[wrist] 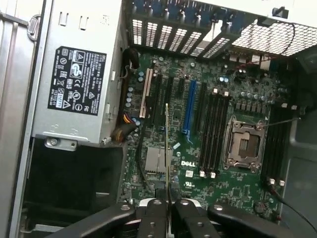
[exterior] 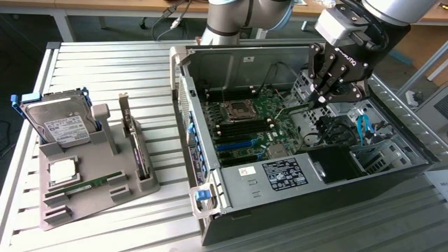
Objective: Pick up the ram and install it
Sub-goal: 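Pick up the ram and move it above insertion slot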
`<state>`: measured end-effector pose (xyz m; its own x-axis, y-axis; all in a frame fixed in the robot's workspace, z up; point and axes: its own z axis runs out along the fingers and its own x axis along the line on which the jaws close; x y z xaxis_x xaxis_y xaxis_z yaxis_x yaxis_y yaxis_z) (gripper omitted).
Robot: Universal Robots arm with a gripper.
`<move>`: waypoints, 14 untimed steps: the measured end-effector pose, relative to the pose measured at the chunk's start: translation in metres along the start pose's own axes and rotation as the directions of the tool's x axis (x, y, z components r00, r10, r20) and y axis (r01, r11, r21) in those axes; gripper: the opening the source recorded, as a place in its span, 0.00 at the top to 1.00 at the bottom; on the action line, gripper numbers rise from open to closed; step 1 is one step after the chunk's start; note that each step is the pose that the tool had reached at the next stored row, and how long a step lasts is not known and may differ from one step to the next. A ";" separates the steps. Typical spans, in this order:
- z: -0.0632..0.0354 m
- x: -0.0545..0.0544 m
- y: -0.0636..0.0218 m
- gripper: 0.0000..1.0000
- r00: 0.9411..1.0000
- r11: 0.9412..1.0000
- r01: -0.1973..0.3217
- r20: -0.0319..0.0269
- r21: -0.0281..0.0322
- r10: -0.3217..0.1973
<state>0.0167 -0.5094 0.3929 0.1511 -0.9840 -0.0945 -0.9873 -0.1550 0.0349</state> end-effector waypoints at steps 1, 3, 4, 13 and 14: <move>0.0004 -0.005 -0.0016 0.87 1.000 1.000 0.000 0.000 0.000 0.000; 0.0013 -0.016 -0.0047 0.87 1.000 1.000 0.000 0.000 0.000 0.000; 0.0016 -0.019 -0.0054 0.87 1.000 1.000 0.000 0.000 0.000 0.000; 0.0032 -0.038 -0.0092 0.87 1.000 1.000 0.000 0.000 0.000 0.000; 0.0032 -0.038 -0.0092 0.87 1.000 1.000 0.000 0.000 0.000 0.000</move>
<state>0.0199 -0.4706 0.3929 0.1511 -0.9840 -0.0944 -0.9873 -0.1550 0.0350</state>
